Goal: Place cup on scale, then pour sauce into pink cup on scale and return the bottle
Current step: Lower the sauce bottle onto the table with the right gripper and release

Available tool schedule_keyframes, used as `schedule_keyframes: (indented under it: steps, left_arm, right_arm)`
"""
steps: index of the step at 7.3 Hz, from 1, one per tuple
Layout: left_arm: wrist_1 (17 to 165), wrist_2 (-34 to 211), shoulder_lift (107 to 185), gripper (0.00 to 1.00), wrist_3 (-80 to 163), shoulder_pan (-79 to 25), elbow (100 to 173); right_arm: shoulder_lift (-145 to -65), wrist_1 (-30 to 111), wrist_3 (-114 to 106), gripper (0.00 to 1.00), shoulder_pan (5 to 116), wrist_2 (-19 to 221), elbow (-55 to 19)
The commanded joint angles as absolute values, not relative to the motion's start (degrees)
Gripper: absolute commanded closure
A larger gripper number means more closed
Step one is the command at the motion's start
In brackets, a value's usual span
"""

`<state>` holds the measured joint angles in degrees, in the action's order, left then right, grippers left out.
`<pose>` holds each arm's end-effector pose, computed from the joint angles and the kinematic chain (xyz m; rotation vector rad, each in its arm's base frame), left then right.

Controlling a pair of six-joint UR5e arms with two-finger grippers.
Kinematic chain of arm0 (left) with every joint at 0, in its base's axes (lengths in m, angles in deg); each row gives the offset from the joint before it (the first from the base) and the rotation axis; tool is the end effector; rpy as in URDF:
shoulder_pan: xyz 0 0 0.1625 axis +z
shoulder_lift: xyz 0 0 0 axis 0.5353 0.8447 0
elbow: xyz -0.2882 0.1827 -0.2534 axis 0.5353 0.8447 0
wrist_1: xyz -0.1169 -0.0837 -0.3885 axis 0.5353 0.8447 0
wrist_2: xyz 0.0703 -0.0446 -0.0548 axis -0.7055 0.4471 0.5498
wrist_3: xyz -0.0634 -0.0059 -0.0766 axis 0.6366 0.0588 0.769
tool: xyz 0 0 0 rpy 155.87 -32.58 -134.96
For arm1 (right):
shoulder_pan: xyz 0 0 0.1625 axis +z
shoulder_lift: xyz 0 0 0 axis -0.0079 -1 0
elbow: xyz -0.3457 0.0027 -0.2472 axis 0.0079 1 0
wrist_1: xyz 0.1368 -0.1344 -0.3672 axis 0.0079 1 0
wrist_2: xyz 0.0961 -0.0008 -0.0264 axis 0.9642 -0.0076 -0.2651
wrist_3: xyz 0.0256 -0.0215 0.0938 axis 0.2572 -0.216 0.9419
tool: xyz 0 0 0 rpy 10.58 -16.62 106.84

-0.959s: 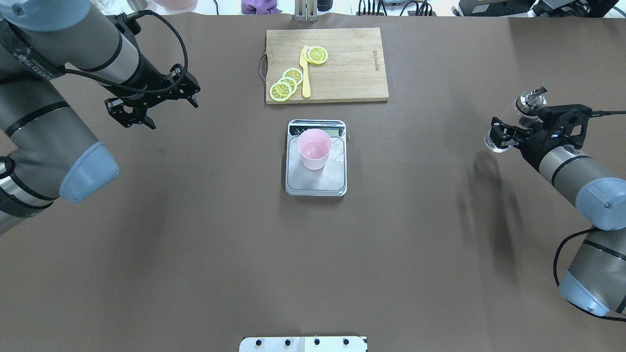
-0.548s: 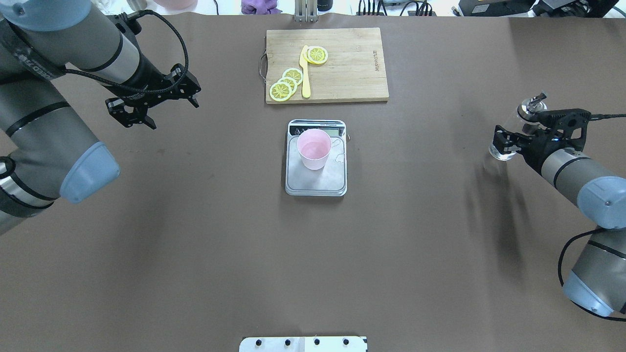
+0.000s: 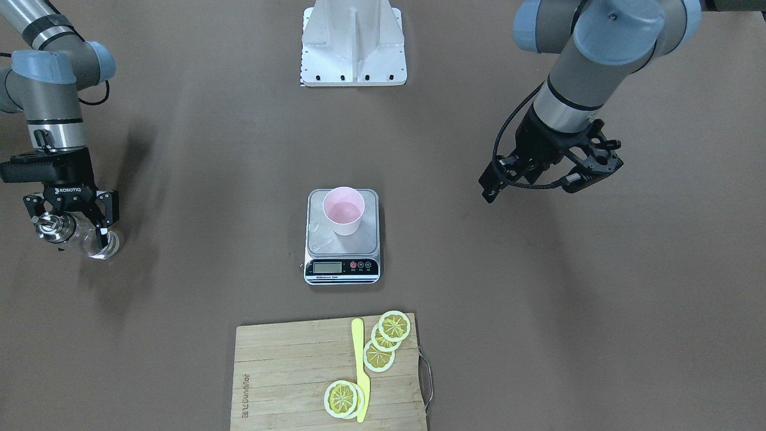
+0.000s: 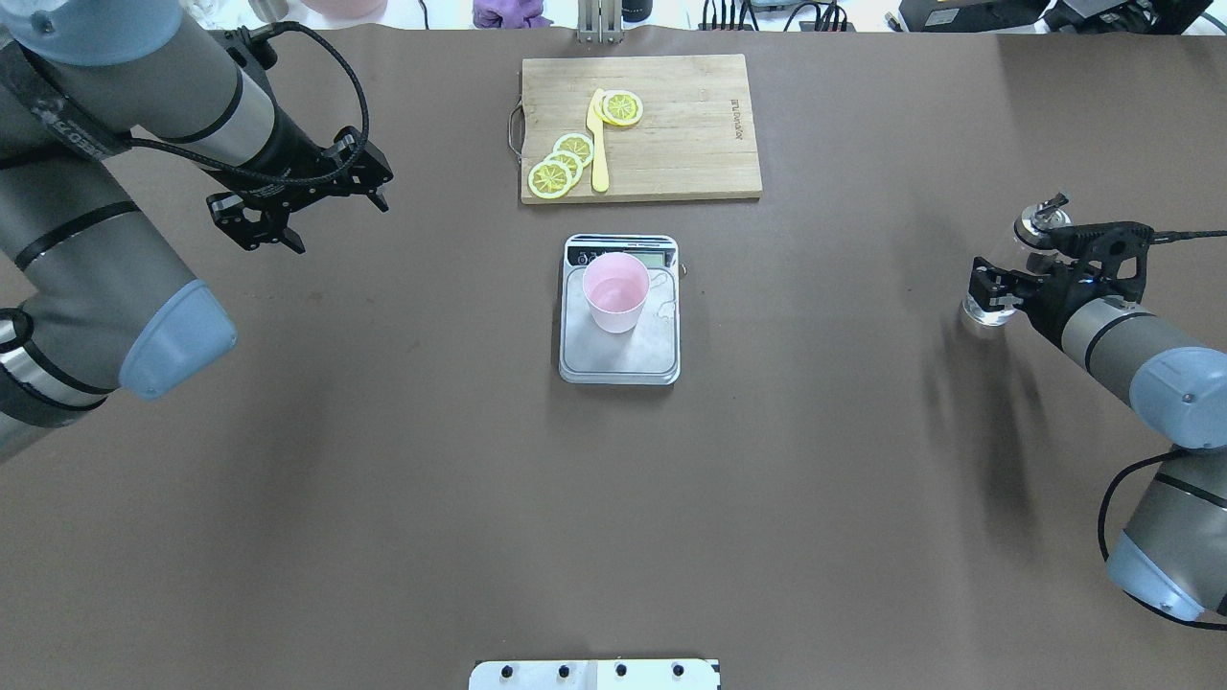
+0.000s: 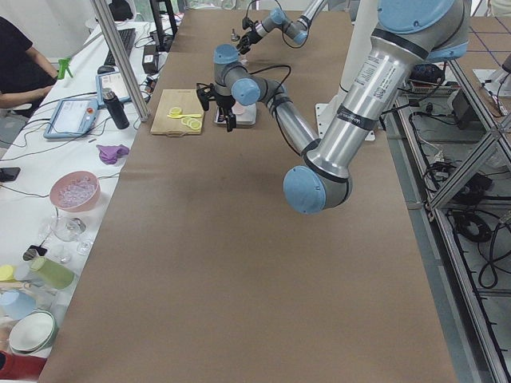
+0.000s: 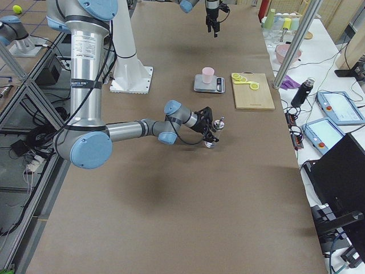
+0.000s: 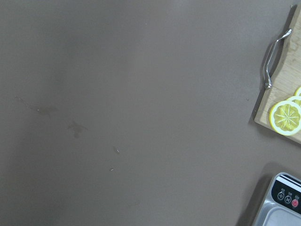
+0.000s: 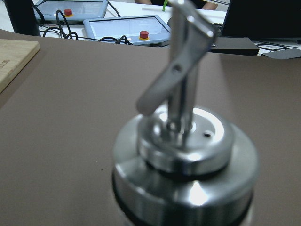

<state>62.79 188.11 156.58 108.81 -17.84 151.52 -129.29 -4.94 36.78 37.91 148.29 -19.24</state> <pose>0.3313 -0.5255 0.2400 -0.0854 0.9158 -0.4768 -0.2926 -0.4338 0.5448 0.8434 -0.6662 0.2502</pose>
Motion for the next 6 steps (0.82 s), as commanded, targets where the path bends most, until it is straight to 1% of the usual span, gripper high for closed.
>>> schedule_keyframes:
  steps: [1,3,4,5,6]
  left_arm:
    - [62.79,188.05,156.48,0.02,108.81,-17.82,151.50]
    - [62.79,188.05,156.39,0.02,108.72,-17.82,151.32]
    - [62.79,188.05,156.39,0.02,108.72,-17.82,151.32]
    - [62.79,188.05,156.39,0.02,108.63,-17.82,151.32]
    - [62.79,188.05,156.39,0.02,108.63,-17.82,151.32]
  right_arm:
    - [-129.08,-5.01,36.79,1.00,37.81,148.31,-18.94]
    - [-128.73,-5.10,36.79,0.89,37.81,148.31,-18.85]
    - [-128.55,-5.19,36.88,0.74,37.81,148.31,-18.50]
    - [-128.46,-5.19,36.96,0.42,37.81,148.31,-18.33]
    - [-128.46,-5.36,40.10,0.01,37.81,148.14,-18.06]
